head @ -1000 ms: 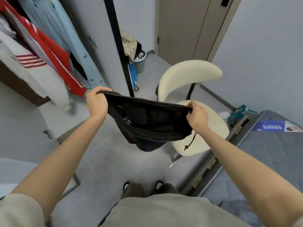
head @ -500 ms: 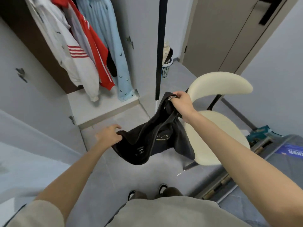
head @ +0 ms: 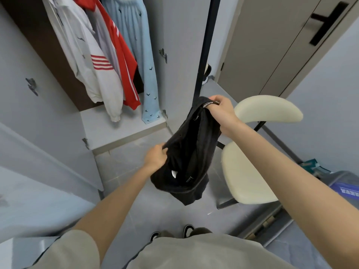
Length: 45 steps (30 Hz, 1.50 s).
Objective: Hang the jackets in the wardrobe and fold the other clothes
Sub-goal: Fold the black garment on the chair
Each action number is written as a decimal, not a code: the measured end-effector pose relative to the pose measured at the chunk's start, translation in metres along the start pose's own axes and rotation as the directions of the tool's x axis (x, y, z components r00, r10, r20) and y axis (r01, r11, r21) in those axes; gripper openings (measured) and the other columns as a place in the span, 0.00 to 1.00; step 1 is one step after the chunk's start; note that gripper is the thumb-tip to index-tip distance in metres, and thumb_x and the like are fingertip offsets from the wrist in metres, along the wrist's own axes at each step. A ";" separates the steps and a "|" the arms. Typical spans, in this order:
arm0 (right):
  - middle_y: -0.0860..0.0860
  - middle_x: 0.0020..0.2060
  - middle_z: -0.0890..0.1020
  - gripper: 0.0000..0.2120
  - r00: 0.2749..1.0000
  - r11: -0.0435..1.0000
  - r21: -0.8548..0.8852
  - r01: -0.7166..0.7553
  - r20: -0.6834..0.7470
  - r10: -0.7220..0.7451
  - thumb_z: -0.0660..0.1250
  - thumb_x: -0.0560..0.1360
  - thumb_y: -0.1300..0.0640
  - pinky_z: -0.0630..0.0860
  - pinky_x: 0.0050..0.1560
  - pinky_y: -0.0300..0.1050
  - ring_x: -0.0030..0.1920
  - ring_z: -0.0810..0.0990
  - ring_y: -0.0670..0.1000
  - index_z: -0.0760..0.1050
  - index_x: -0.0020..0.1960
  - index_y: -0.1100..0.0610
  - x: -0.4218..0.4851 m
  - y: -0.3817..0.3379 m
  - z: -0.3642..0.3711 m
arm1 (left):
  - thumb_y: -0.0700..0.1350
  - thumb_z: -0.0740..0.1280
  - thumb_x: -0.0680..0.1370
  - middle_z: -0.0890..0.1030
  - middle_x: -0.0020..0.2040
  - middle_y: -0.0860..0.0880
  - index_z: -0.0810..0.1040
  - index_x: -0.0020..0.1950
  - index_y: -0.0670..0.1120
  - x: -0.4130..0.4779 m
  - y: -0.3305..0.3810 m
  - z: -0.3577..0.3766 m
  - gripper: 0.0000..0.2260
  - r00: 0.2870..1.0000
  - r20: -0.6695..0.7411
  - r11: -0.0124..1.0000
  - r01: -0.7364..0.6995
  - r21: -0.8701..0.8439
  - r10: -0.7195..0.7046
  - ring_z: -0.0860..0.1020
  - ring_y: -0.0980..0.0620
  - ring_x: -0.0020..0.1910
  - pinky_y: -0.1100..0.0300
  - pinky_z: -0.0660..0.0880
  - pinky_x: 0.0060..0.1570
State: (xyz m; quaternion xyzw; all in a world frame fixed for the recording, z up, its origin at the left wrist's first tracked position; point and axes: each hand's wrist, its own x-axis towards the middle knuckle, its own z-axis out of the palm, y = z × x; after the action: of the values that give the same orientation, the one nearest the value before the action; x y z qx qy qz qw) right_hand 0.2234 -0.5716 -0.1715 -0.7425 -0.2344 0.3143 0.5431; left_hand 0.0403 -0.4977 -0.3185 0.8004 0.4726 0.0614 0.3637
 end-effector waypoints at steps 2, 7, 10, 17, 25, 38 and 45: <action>0.51 0.41 0.79 0.06 0.999 0.986 -0.166 0.014 -0.049 -0.022 0.65 0.76 0.61 0.76 0.45 0.45 0.44 0.78 0.52 0.71 0.42 0.52 0.010 0.013 -0.010 | 0.38 0.58 0.80 0.81 0.56 0.40 0.78 0.63 0.47 0.007 -0.008 -0.021 0.15 0.992 -0.124 0.999 0.035 0.038 -0.030 0.77 0.39 0.56 0.55 0.71 0.49; 0.56 0.45 0.79 0.08 0.976 0.626 -0.755 0.192 0.083 -0.199 0.63 0.71 0.68 0.73 0.46 0.46 0.45 0.77 0.58 0.74 0.46 0.56 0.019 0.056 -0.024 | 0.34 0.54 0.75 0.80 0.54 0.43 0.79 0.59 0.56 0.021 -0.028 -0.076 0.24 0.936 -0.351 0.981 0.079 0.175 -0.013 0.77 0.39 0.51 0.51 0.74 0.48; 0.57 0.50 0.73 0.18 0.950 0.453 -0.852 0.262 0.146 -0.276 0.59 0.68 0.74 0.70 0.41 0.50 0.49 0.74 0.63 0.70 0.53 0.58 0.024 0.068 -0.022 | 0.34 0.54 0.77 0.78 0.54 0.43 0.78 0.59 0.56 0.024 -0.027 -0.098 0.22 0.902 -0.426 0.963 0.060 0.264 0.061 0.77 0.39 0.48 0.49 0.74 0.46; 0.59 0.49 0.80 0.17 0.958 0.511 -0.848 0.143 -0.011 -0.287 0.56 0.70 0.69 0.68 0.42 0.48 0.57 0.70 0.64 0.78 0.52 0.58 0.054 0.048 -0.026 | 0.34 0.60 0.77 0.68 0.56 0.40 0.77 0.62 0.48 0.011 -0.064 -0.161 0.17 0.935 -0.352 0.822 0.173 0.543 0.035 0.70 0.38 0.55 0.45 0.73 0.46; 0.61 0.58 0.71 0.20 0.979 0.523 -0.844 0.121 0.016 -0.201 0.57 0.73 0.66 0.69 0.46 0.52 0.54 0.73 0.66 0.66 0.64 0.55 0.070 0.033 -0.017 | 0.32 0.53 0.73 0.81 0.41 0.39 0.79 0.57 0.46 0.023 -0.066 -0.173 0.21 0.852 -0.347 0.917 0.393 -0.071 -0.392 0.82 0.39 0.39 0.48 0.80 0.49; 0.53 0.42 0.72 0.23 0.959 0.875 0.437 -0.209 -0.083 0.270 0.45 0.74 0.73 0.76 0.39 0.51 0.41 0.71 0.54 0.69 0.38 0.50 0.063 0.045 -0.003 | 0.31 0.52 0.80 0.77 0.52 0.46 0.80 0.44 0.52 0.036 -0.050 -0.160 0.22 0.773 -0.250 0.353 -0.036 -0.935 -0.584 0.78 0.49 0.42 0.58 0.80 0.36; 0.50 0.43 0.78 0.17 0.999 0.945 0.322 -0.054 0.024 0.049 0.52 0.78 0.69 0.76 0.43 0.44 0.40 0.75 0.48 0.72 0.53 0.50 0.066 0.020 -0.004 | 0.40 0.64 0.80 0.83 0.51 0.48 0.80 0.56 0.48 0.039 -0.025 -0.169 0.08 0.910 -0.229 0.249 -0.147 -0.957 -0.346 0.82 0.52 0.49 0.56 0.80 0.50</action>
State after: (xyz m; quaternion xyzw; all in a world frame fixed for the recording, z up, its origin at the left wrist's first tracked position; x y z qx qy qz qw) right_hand 0.2717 -0.5349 -0.2034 -0.6472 -0.1649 0.3683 0.6468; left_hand -0.0312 -0.3704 -0.2212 0.3465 0.4491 0.4729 0.6742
